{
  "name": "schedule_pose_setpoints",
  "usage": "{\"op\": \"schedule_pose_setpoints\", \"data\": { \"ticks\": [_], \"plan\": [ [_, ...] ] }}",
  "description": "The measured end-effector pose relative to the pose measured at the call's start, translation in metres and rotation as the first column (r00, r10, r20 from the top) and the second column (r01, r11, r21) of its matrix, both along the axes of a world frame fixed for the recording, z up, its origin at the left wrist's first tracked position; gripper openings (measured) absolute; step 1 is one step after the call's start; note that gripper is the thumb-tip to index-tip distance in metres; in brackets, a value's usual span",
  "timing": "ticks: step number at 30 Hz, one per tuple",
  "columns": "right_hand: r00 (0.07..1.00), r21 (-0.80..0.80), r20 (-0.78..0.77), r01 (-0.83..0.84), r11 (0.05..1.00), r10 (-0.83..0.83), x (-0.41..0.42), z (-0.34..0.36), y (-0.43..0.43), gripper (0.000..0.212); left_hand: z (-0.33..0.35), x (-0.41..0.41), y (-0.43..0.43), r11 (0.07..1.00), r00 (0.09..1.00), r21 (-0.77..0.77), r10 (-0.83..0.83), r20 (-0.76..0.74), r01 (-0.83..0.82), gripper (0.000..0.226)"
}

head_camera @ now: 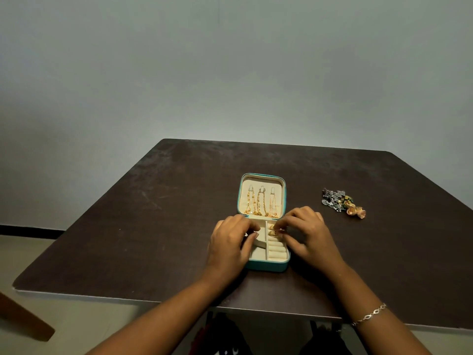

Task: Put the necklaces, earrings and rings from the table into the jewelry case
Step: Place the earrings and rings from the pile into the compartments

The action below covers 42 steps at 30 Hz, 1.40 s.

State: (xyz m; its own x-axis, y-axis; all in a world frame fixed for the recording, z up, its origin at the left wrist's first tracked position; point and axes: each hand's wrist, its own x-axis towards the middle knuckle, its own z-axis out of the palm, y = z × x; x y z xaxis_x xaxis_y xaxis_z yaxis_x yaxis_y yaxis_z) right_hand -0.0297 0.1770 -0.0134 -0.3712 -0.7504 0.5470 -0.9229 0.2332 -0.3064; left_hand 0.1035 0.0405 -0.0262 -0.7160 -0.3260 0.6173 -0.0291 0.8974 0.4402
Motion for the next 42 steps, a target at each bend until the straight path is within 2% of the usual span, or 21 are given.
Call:
{"op": "schedule_pose_setpoints", "data": {
  "ticks": [6,14,21,24,28,30,32,33,34,35,37,38,40,42],
  "plan": [
    [0.999,0.017,-0.043,-0.006,1.0,0.007,0.0,0.0,0.0,0.032,0.001,0.0,0.001,1.0,1.0,0.008,0.005,-0.003,-0.005,0.008],
    [0.996,0.001,-0.082,-0.036,0.999,0.036,0.002,0.0,-0.002,0.028,0.003,0.002,0.002,1.0,1.0,-0.005,0.001,-0.007,-0.001,0.007],
    [0.979,0.036,-0.196,-0.044,0.998,0.05,0.001,0.002,-0.005,0.027,0.002,0.002,0.001,1.0,1.0,-0.003,0.0,0.005,0.0,0.01],
    [0.984,0.024,-0.169,-0.052,0.998,0.056,0.0,0.001,-0.005,0.028,0.002,0.002,0.001,1.0,1.0,-0.004,0.004,0.002,-0.004,0.009],
    [1.0,-0.14,-0.008,-0.012,0.99,0.011,0.001,0.006,0.002,0.026,0.003,0.002,0.001,1.0,1.0,0.004,-0.001,0.002,0.001,0.008],
    [0.98,-0.306,0.2,0.066,0.95,-0.004,0.004,0.013,0.007,0.017,0.003,0.002,0.001,1.0,1.0,0.007,-0.004,-0.001,0.004,0.007],
    [0.844,-0.431,0.531,0.189,0.882,0.078,-0.001,0.023,0.014,0.018,0.003,0.002,0.001,1.0,1.0,0.016,-0.008,-0.009,0.008,0.007],
    [0.75,-0.433,0.652,0.248,0.867,0.111,-0.007,0.027,0.019,0.022,0.003,0.002,0.001,1.0,1.0,0.017,-0.008,-0.012,0.008,0.007],
    [0.699,-0.407,0.708,0.288,0.867,0.101,-0.015,0.03,0.026,0.024,0.003,0.001,0.001,1.0,1.0,0.017,-0.008,-0.015,0.008,0.007],
    [0.693,-0.375,0.718,0.315,0.872,0.059,-0.025,0.033,0.034,0.025,0.002,0.001,0.001,1.0,1.0,0.016,-0.007,-0.017,0.007,0.007],
    [0.753,-0.302,0.647,0.4,0.866,-0.122,-0.05,0.036,0.049,0.024,0.002,0.001,0.001,1.0,1.0,0.014,-0.005,-0.021,0.005,0.006],
    [0.78,-0.235,0.565,0.466,0.853,-0.271,-0.065,0.036,0.057,0.021,0.002,0.001,0.001,1.0,1.0,0.014,-0.004,-0.022,0.004,0.005],
    [0.761,-0.056,0.364,0.593,0.803,-0.537,-0.095,0.035,0.065,0.02,0.001,0.002,0.0,1.0,1.0,0.015,-0.002,-0.024,0.002,0.006],
    [0.753,0.113,0.235,0.607,0.787,-0.615,-0.118,0.029,0.069,0.027,0.0,0.002,-0.001,1.0,1.0,0.019,-0.006,-0.025,0.007,0.013]
  ]
}}
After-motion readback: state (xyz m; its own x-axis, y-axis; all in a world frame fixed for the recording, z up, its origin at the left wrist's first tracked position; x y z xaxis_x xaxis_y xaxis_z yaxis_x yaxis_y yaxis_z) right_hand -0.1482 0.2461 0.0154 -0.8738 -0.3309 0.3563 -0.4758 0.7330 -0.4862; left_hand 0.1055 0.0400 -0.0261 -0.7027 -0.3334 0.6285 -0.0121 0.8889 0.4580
